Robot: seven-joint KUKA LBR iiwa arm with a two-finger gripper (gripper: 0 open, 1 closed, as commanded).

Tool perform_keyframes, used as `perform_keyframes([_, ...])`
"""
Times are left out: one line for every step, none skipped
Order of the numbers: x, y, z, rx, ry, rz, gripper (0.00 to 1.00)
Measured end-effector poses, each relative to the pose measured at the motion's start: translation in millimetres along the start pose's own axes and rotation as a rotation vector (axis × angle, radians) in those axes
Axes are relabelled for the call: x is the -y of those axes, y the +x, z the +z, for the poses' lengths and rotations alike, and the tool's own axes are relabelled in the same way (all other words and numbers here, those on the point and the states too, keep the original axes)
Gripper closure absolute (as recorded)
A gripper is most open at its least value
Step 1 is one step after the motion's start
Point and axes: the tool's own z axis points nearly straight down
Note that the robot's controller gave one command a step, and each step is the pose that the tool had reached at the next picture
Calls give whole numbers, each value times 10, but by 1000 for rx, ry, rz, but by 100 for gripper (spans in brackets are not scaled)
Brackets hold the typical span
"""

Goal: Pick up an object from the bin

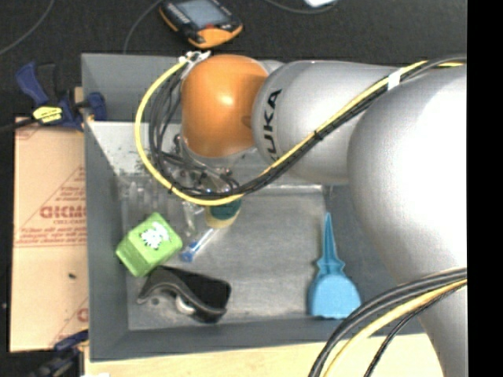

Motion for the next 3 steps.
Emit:
perform_keyframes([416, 631, -229, 1, 3, -108, 0])
perform_keyframes([619, 404, 130, 8, 4, -41, 0])
perform_keyframes([614, 402, 115, 9, 3, -39, 100])
